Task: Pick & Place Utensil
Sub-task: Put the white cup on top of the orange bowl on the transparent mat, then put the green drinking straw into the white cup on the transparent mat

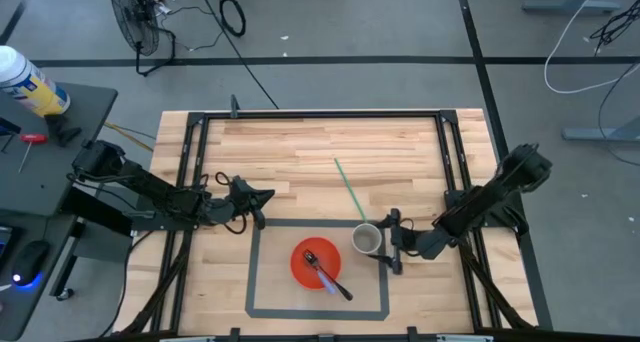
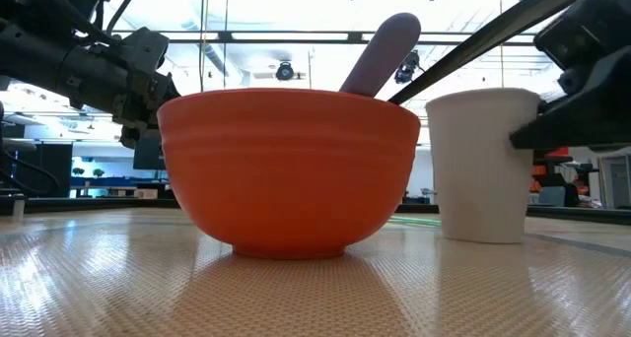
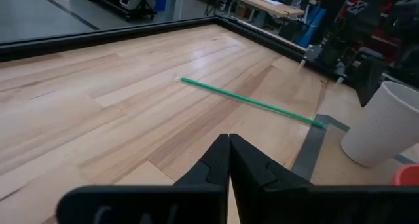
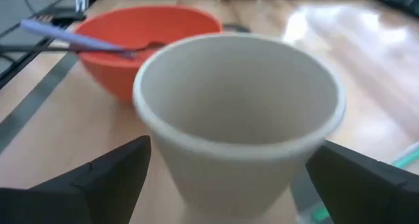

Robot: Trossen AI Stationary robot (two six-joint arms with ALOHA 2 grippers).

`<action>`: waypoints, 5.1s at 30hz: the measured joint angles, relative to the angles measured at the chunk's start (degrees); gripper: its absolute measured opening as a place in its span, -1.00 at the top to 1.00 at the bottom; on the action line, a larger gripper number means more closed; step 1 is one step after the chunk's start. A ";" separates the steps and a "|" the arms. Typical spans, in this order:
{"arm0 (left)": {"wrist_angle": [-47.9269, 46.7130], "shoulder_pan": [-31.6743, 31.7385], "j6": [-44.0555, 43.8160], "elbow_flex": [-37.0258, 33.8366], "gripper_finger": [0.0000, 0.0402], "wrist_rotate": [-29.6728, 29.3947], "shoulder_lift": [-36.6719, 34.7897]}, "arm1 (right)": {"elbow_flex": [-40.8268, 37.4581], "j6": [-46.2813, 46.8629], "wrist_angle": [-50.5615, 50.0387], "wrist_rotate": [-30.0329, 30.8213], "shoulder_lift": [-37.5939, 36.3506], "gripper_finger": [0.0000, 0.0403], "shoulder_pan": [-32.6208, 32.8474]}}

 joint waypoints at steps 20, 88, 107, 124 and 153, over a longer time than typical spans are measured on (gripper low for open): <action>-0.01 -0.01 2.19 0.00 0.93 0.05 0.00 | 29.07 13.07 -91.90 -16.50 -13.35 -0.95 -6.42; 0.14 -2.43 4.42 0.15 0.93 10.31 -0.02 | 52.35 28.67 -82.96 -27.74 21.84 0.74 -46.25; 1.81 -2.36 4.52 0.15 0.93 10.00 -0.02 | 52.22 26.89 -75.19 -17.43 8.06 0.82 -41.90; -2.02 -2.39 3.06 0.15 0.93 11.54 -0.02 | 37.69 11.21 -59.73 19.43 -22.76 0.82 -13.68; -0.48 -2.36 -1.56 0.15 0.93 6.62 -0.02 | -1.57 -18.82 22.35 -9.14 -13.76 0.82 -5.90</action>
